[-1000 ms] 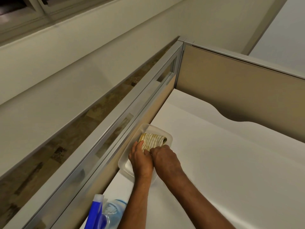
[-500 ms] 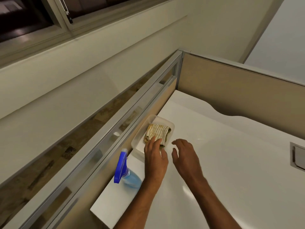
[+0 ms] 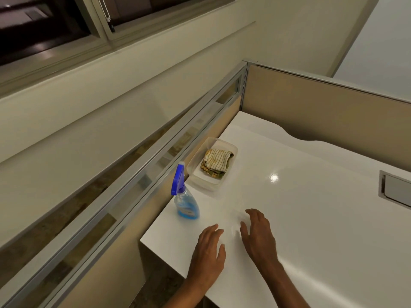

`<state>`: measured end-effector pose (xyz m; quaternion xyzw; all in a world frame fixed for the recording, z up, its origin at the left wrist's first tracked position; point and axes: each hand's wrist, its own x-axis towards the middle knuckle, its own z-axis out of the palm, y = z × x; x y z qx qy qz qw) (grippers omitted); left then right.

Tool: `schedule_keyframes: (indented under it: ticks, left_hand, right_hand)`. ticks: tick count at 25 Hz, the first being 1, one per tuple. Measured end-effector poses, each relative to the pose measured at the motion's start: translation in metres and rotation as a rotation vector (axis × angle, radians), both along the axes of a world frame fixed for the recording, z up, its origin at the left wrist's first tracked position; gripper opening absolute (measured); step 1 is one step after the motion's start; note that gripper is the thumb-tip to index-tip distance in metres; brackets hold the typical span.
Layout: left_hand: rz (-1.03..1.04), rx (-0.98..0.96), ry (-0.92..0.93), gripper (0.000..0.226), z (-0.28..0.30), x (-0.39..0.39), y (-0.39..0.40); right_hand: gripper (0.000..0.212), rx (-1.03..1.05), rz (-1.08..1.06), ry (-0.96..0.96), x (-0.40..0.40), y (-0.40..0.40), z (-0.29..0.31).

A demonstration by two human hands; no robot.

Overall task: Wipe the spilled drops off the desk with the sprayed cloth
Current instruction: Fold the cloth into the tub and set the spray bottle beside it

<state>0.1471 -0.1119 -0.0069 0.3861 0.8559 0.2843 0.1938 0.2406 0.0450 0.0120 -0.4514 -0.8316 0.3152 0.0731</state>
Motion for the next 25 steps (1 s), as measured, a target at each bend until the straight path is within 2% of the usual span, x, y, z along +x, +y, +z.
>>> schedule_keyframes:
  ticks: [5,9,12,16,20,25]
  left_hand:
    - [0.198,-0.095,0.074,0.045,-0.009,0.0,-0.039]
    - [0.354,-0.21,0.096,0.066,-0.008,-0.017,-0.045]
    - [0.37,-0.257,0.108,0.083,-0.014,-0.032,-0.044]
    - [0.364,-0.289,0.141,0.094,-0.026,-0.05,-0.039]
    - [0.348,-0.294,0.127,0.094,-0.036,-0.063,-0.036]
    - [0.327,-0.288,0.182,0.092,-0.033,-0.064,-0.034]
  right_hand:
    - [0.053,-0.077,0.073,-0.036,0.004,-0.034,-0.02]
    - [0.06,-0.125,0.197,-0.074,-0.012,-0.049,-0.024]
    - [0.066,-0.166,0.246,-0.081,-0.033,-0.053,-0.018]
    - [0.075,-0.206,0.268,-0.045,-0.07,-0.05,0.003]
    - [0.081,-0.257,0.284,0.013,-0.108,-0.044,0.029]
    - [0.079,-0.328,0.312,0.068,-0.136,-0.046,0.041]
